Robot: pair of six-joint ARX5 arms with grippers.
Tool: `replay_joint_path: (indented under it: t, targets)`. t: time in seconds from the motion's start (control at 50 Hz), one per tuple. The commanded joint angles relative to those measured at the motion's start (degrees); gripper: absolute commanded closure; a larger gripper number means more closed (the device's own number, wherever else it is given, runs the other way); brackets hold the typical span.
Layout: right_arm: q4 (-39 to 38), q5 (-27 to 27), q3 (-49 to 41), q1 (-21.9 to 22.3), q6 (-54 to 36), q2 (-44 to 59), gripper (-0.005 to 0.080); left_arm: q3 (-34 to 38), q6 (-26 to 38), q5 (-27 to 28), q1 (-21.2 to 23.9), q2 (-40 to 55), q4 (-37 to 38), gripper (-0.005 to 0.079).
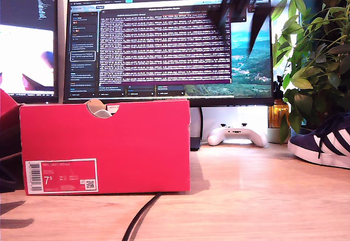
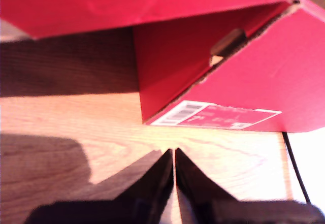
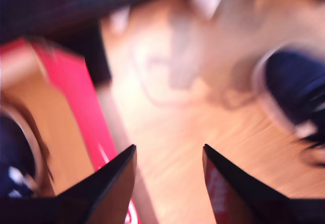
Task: Pack the blue shoes by picking the first shoe and placing it inside the red shoebox, left side, then picking and rotating the second shoe and placing it in the shoebox
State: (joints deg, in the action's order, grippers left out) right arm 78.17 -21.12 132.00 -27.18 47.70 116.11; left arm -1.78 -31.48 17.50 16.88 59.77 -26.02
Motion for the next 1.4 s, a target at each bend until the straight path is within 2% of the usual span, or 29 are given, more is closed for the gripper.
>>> replay_joint_path:
  t: [0.0,0.3,0.78,0.84,0.98,1.06,1.38]
  targets:
    - [0.1,-0.9,0.1,1.3,1.6,-2.3,0.0375,1.0,0.4,0.0,0.3,0.2,-0.3,0.0764]
    - [0.3,-2.1,-1.6,5.5,4.6,-3.8,0.0374,1.0,0.4,0.0,0.3,0.2,-0.3,0.0764]
    - [0.3,-2.3,-20.1,10.4,10.9,-11.1,0.0373,1.0,0.4,0.0,0.3,0.2,-0.3,0.0764]
    - [0.3,-2.3,-23.6,11.3,12.0,-12.9,0.0349,1.0,0.4,0.0,0.3,0.2,-0.3,0.0764]
    - [0.3,-1.8,-30.9,13.6,14.2,-17.3,0.0217,1.0,0.4,0.0,0.3,0.2,-0.3,0.0764]
    - [0.3,-1.2,-34.6,14.9,15.0,-19.6,0.0174,1.0,0.4,0.0,0.3,0.2,-0.3,0.0764]
    - [0.3,0.7,-48.0,19.4,20.5,-28.6,0.0164,1.0,0.4,0.0,0.3,0.2,-0.3,0.0764]
